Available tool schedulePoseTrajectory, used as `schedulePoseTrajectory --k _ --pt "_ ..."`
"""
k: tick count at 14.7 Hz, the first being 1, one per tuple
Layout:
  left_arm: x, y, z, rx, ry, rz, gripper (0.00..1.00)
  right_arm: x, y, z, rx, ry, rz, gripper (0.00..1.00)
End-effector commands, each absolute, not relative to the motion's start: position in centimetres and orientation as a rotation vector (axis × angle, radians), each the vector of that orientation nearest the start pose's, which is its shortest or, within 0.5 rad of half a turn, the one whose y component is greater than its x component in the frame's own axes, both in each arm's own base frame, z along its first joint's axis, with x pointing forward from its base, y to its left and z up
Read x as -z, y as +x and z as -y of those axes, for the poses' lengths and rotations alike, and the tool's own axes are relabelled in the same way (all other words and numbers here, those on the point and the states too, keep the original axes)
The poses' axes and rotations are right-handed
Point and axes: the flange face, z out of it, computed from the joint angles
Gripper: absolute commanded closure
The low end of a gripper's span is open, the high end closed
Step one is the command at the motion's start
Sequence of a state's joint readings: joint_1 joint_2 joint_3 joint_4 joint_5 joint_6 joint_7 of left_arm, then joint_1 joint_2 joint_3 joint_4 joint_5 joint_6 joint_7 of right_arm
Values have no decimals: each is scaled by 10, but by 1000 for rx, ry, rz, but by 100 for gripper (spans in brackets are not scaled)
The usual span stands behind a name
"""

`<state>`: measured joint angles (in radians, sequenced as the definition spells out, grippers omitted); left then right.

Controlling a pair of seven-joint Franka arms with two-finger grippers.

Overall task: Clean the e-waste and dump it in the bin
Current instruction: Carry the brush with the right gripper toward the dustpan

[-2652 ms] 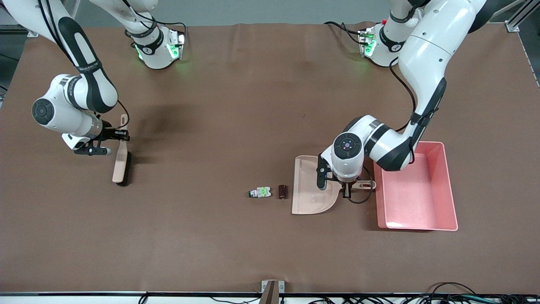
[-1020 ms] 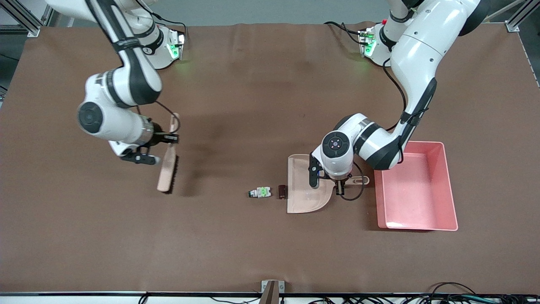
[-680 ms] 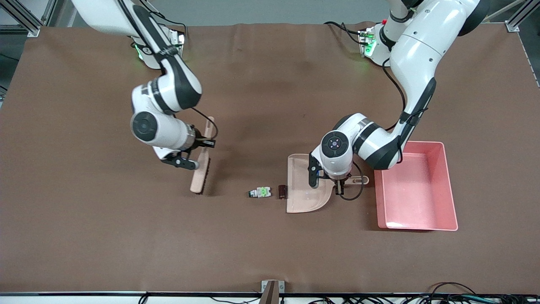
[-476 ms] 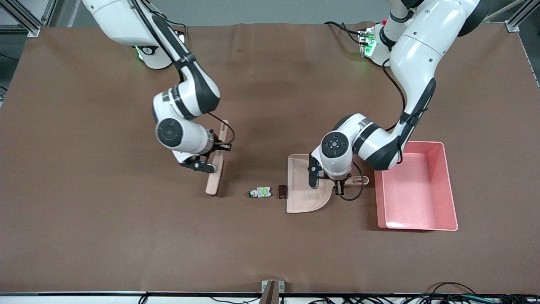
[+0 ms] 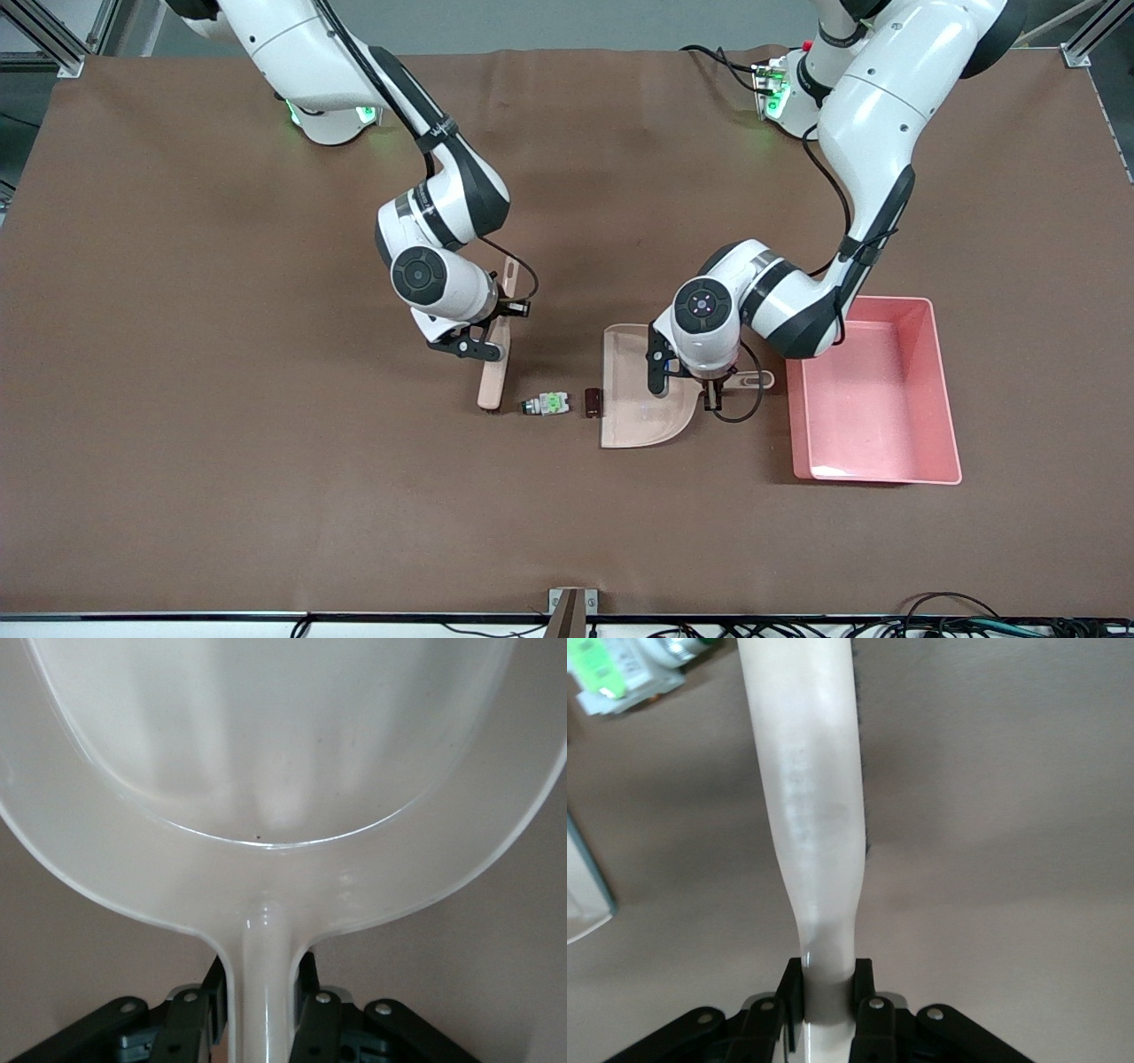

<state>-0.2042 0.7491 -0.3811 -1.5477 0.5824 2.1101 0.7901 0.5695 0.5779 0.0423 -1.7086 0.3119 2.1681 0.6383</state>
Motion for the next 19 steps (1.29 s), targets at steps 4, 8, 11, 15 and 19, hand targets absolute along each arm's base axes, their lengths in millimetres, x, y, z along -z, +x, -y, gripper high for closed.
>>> schedulePoseTrajectory --k 4,8,11,15,19 --pt "-221 617 332 -190 -2018 -2129 78 -247 553 -409 -355 -2918 -342 100" --pt "-221 617 332 -190 -2024 -2128 78 -243 548 -423 -353 -2926 -306 100" --pt "-220 616 333 -191 -2022 -2130 78 -236 541 -431 -365 -2936 -290 100" --pt "-219 616 333 -193 -2023 -2131 78 -230 540 -434 -367 -2938 -291 100" --pt "-219 617 332 -194 -2017 -2129 78 -227 530 -465 -359 -2934 -328 100"
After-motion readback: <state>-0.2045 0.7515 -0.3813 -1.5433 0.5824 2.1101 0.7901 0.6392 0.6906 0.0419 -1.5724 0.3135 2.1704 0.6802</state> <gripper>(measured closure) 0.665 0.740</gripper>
